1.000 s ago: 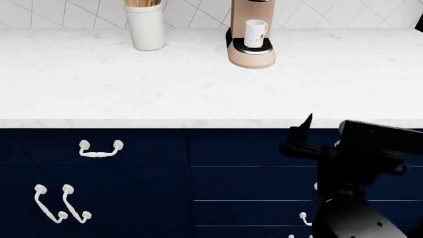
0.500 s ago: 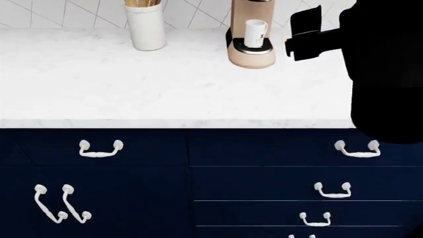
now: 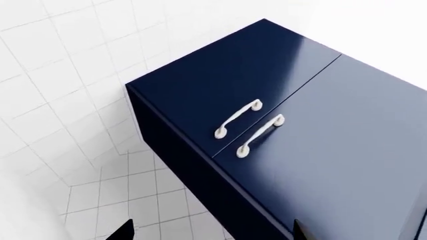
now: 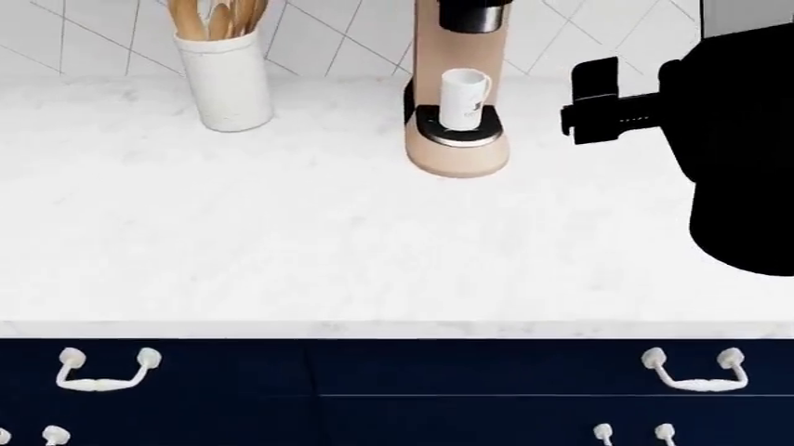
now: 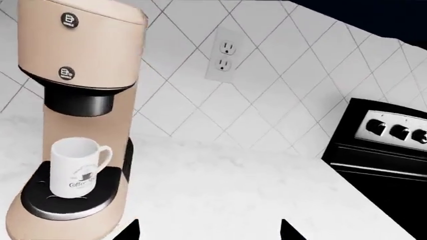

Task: Pick the mug from under the coffee machine dispenser and place it on the counter.

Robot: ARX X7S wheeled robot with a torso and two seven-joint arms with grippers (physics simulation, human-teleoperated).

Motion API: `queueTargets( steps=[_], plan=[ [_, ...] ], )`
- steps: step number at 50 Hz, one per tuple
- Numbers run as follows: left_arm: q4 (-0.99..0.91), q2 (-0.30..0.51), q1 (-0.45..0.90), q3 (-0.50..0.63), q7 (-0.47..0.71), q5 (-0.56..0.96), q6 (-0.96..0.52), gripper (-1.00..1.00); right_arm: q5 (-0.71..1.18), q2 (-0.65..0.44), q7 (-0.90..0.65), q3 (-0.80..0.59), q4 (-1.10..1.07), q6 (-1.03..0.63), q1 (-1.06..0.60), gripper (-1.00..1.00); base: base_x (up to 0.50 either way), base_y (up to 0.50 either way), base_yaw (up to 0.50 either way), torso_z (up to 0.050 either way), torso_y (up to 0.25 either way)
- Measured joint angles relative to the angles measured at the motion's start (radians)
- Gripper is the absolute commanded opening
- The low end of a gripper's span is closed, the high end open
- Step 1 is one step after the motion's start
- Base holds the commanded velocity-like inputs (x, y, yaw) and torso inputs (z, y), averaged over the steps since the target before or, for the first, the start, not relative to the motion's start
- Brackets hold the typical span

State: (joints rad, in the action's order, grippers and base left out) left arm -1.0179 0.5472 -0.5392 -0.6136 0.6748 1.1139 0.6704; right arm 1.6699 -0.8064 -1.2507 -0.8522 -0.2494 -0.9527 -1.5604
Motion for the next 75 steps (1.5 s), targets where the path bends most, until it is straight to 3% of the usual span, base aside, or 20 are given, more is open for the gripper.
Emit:
queueTargets(
  steps=[12, 24, 44, 75],
  plan=[
    [-0.001, 0.002, -0.002, 0.004, 0.004, -0.005, 0.003, 1.00, -0.004, -0.043, 0.039, 0.025, -0.025, 0.081, 0.076, 1.00, 0.38, -0.19, 0.00, 0.000, 0.001],
    [-0.001, 0.005, -0.005, 0.006, 0.008, -0.009, 0.008, 1.00, -0.018, -0.036, 0.073, 0.027, -0.030, 0.108, 0.099, 1.00, 0.27, 0.25, 0.00, 0.000, 0.001],
    [-0.001, 0.010, -0.014, 0.008, 0.011, -0.013, 0.018, 1.00, -0.060, -0.053, 0.119, 0.028, -0.041, 0.188, 0.206, 1.00, 0.01, 0.00, 0.00, 0.000, 0.000],
    [0.007, 0.016, -0.016, 0.019, 0.015, -0.022, 0.032, 1.00, -0.138, 0.081, 0.243, -0.006, 0.028, 0.279, 0.291, 1.00, 0.00, 0.00, 0.00, 0.000, 0.000]
  ],
)
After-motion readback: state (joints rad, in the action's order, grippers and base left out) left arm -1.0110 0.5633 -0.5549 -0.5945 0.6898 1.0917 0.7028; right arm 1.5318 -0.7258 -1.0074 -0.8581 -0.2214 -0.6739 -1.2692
